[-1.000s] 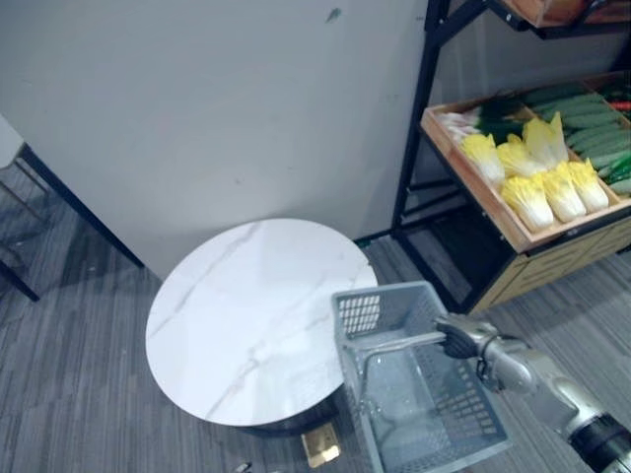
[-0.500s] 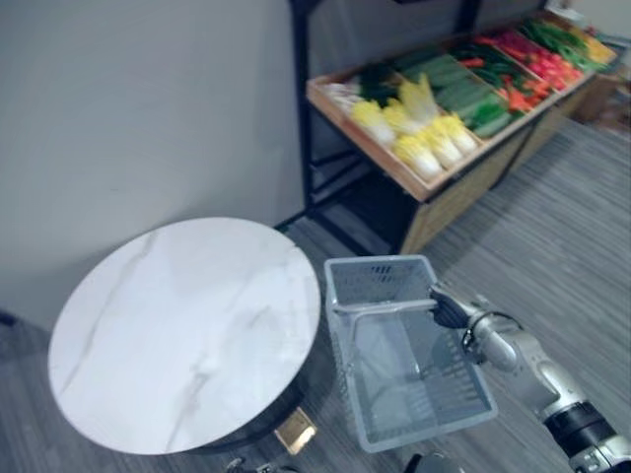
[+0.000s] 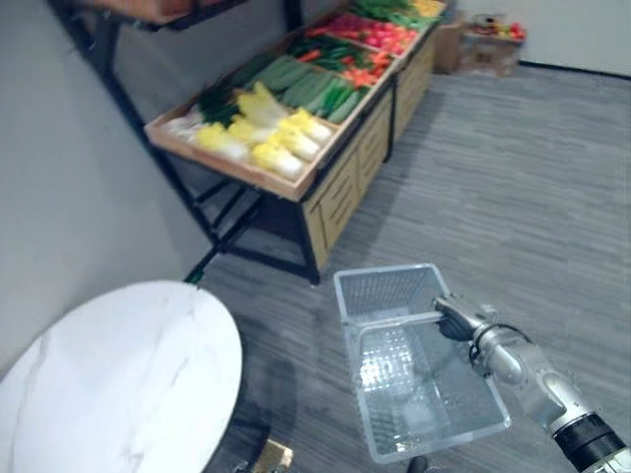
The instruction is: Pick vegetable in the basket
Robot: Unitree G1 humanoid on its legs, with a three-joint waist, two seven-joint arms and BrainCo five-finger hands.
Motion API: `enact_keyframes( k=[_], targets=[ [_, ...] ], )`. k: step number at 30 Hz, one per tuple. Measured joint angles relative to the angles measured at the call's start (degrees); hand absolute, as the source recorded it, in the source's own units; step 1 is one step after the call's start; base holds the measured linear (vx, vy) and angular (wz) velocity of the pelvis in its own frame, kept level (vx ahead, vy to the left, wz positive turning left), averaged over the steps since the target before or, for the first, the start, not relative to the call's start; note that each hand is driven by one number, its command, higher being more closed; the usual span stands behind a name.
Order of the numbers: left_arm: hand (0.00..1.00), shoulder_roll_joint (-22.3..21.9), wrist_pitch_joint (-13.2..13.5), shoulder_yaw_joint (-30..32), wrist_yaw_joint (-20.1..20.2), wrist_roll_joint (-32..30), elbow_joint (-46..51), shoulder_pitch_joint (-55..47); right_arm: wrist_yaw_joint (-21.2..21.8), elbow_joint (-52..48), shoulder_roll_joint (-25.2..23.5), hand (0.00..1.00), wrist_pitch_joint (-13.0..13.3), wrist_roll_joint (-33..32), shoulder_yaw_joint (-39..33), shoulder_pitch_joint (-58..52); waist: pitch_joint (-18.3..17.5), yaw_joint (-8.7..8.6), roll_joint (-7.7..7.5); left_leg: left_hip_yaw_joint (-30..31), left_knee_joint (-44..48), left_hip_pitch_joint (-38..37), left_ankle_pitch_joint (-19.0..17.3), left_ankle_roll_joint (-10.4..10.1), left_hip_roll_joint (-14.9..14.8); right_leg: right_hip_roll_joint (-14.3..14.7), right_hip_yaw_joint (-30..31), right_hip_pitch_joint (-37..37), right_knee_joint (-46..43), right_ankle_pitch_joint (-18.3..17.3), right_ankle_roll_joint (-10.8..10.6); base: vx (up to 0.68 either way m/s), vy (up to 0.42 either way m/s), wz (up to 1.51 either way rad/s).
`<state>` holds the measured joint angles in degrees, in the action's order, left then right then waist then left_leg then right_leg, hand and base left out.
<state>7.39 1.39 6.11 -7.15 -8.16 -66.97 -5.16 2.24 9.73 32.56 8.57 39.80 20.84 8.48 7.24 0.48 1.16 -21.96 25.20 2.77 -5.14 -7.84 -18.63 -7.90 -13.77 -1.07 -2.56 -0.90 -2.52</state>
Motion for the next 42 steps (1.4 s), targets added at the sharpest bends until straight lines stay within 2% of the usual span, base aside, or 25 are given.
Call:
enact_keyframes(
  k=[1,3,4,5,6,8,10,13,15,16,23,28,32,34,36,38,39,40,41,42],
  targets=[
    [0.0,-0.59,0.43,0.07,-0.26,1.14,0.98,-0.93,0.0,0.23,-0.73,1.0,0.15,-0.42,0.26,-0.07,0.15,0.48,0.55,5.79,-3.1,-0.14,-2.42,-0.21,3.65,0.99,3.44,-0.42,0.98,0.64,0.2,-0.05,0.091,-1.46],
    [0.0,-1.26,1.18,0.08,-0.22,1.21,1.6,-1.83,-0.01,0.22,-1.03,1.0,0.45,-1.49,0.58,-0.27,0.43,0.84,1.51,11.76,-9.16,-0.04,-2.32,-0.33,6.19,3.1,6.43,-1.59,0.82,0.92,0.22,-0.08,0.158,-1.37],
    [0.0,-1.18,1.22,0.21,-0.1,1.21,1.99,-1.81,-0.02,0.21,-1.17,1.0,0.54,-1.95,0.54,-0.65,0.2,1.08,2.28,13.45,-12.13,-0.82,-3.96,-0.53,6.48,4.3,8.38,-2.7,0.84,1.53,-0.58,-0.07,0.16,-1.13],
    [0.0,-1.04,1.24,0.28,-0.09,1.19,2.02,-1.7,-0.02,0.21,-1.04,1.0,0.85,-2.3,0.53,-0.96,0.15,0.87,1.81,14.19,-13.81,-1.84,-4.6,-0.7,7.16,4.35,9.28,-3.2,1.45,2.06,-1.41,-0.01,0.188,-0.94],
    [0.0,-0.19,1.63,0.41,0.06,1.09,2.08,-1.54,-0.02,0.25,-0.86,1.0,1.15,-2.58,0.35,-1.24,0.7,0.61,0.36,12.33,-15.74,-1.63,-4.68,0.02,8.42,3.62,11.45,-3.85,3.93,4.26,-2.4,0.03,0.107,-0.58],
    [0.0,0.09,1.81,0.49,0.08,1.02,1.85,-1.48,0.0,0.3,-0.84,1.0,1.35,-2.57,0.05,-1.42,0.88,0.65,-0.65,9.81,-15.74,-1.38,-4.85,0.8,9.8,2.46,13.61,-4.22,6.57,7.07,-3.37,0.01,0.127,-0.59],
    [0.0,0.12,1.85,-0.42,0.2,0.57,2.02,-1.13,0.0,0.45,-0.5,1.0,1.44,-2.57,-0.84,-1.56,0.93,0.3,-0.39,8.38,-15.54,-1.36,-5.24,1.54,11.38,1.09,14.77,-4.61,7.58,8.77,-4.82,0.03,0.163,-0.3],
    [0.0,0.01,2.28,-2.51,0.83,0.46,2.07,0.34,0.0,0.42,-0.75,1.0,1.75,-3.14,-5.05,-5.3,1.13,-0.2,1.38,8.98,-15.84,-1.24,-5.46,1.96,12.73,0.15,14.29,-4.57,7.99,9.0,-5.18,0.06,0.087,0.05],
    [0.0,0.06,2.35,-2.5,0.83,0.42,2.51,0.48,0.0,0.41,-1.03,1.0,1.7,-3.77,-6.05,-7.31,1.14,-0.29,1.36,9.79,-16.51,-1.9,-5.45,1.97,12.77,0.29,13.92,-3.81,8.47,9.02,-5.21,0.06,0.013,0.05],
    [0.0,1.84,2.26,-3.62,0.73,-2.03,1.96,0.41,0.04,2.5,-4.52,1.0,0.18,-4.83,-10.29,-11.06,-1.35,-0.57,-2.85,10.33,-21.24,-4.3,-3.01,2.53,13.2,0.43,12.85,-3.5,8.99,9.17,-5.42,0.0,0.0,0.0],
    [0.0,1.83,2.27,-3.55,0.72,-2.27,1.98,0.38,0.02,2.64,-4.59,1.0,0.18,-4.83,-10.66,-11.45,-1.35,-0.44,-2.84,11.06,-21.17,-4.3,-2.93,2.56,13.12,0.38,11.72,-3.05,9.03,9.16,-5.42,0.0,-0.002,0.05],
    [0.0,1.81,2.34,-3.44,0.47,-6.19,2.12,0.0,-0.59,4.6,-7.33,1.0,0.18,-4.82,-15.34,-13.14,-1.39,0.0,-2.83,11.85,-21.33,-4.89,-2.59,2.42,12.42,0.29,8.18,-2.25,9.07,9.1,-5.37,-0.02,-0.036,0.11],
    [0.0,1.8,2.32,-3.51,-0.35,-8.96,3.8,-1.66,-2.22,5.6,-9.15,1.0,0.14,-4.79,-18.11,-14.95,-1.48,-0.06,-2.63,11.26,-21.66,-5.8,-2.41,1.93,10.96,0.12,2.53,-1.87,7.52,7.41,-3.55,-0.01,-0.047,-0.03],
    [0.0,1.76,2.25,-3.5,-0.83,-9.04,3.85,-1.81,-2.8,7.11,-9.33,1.0,0.01,-4.83,-18.76,-14.95,-1.15,-0.16,-1.87,10.12,-20.09,-5.94,-3.14,0.67,8.98,1.3,2.28,-3.61,2.6,4.96,-2.41,0.01,-0.076,-0.16],
    [0.0,1.78,2.25,-3.32,-1.09,-9.01,4.04,-1.79,-2.8,7.13,-9.49,1.0,-0.52,-4.76,-18.73,-14.96,-0.67,-0.12,-1.26,9.76,-16.66,-5.73,-4.71,-0.17,7.13,1.96,1.58,-4.2,-1.11,1.77,-2.21,0.0,-0.109,-0.14],
    [0.0,1.68,2.41,-1.45,-1.47,-8.86,4.28,-1.96,-3.15,7.1,-9.35,1.0,-0.8,-4.8,-18.77,-15.02,-0.43,0.08,-0.86,8.4,-4.46,-1.24,-5.57,-0.22,3.22,3.5,-0.37,-3.59,-5.04,-0.26,-0.78,0.0,-0.168,-0.04],
    [0.0,1.75,2.78,-1.02,-1.52,-8.81,4.58,-1.96,-3.24,7.08,-9.32,1.0,-0.79,-4.82,-18.75,-14.94,-0.08,0.43,-0.72,8.73,0.86,0.92,-5.59,-0.15,1.79,3.16,-1.85,-4.45,-9.92,-2.14,0.67,0.06,-0.188,-0.11],
    [0.0,2.29,3.05,-0.2,-1.53,-8.85,6.13,-2.18,-3.75,7.08,-9.33,1.0,-0.79,-4.81,-18.73,-15.19,0.67,1.31,-1.3,8.89,12.36,5.22,-3.55,3.67,0.15,2.28,-2.95,-4.96,-14.6,-7.45,0.73,0.01,-0.218,-0.14],
    [0.0,2.25,2.73,-0.14,-1.51,-8.83,6.15,-2.1,-3.82,7.12,-9.23,1.0,-0.82,-4.79,-18.58,-15.52,1.46,1.81,-1.14,10.12,18.68,7.39,0.59,8.83,-0.71,2.8,-2.95,-3.16,-14.23,-8.33,0.97,0.0,-0.2,-0.16],
    [0.0,2.07,2.46,-0.14,-1.56,-8.8,6.16,-2.55,-3.82,7.12,-9.21,1.0,-0.88,-4.75,-18.14,-15.85,1.99,2.24,-2.02,11.74,21.8,9.05,6.89,11.18,-0.52,3.06,-2.8,-0.68,-11.47,-8.32,0.96,0.04,-0.254,-0.19]
  ],
)
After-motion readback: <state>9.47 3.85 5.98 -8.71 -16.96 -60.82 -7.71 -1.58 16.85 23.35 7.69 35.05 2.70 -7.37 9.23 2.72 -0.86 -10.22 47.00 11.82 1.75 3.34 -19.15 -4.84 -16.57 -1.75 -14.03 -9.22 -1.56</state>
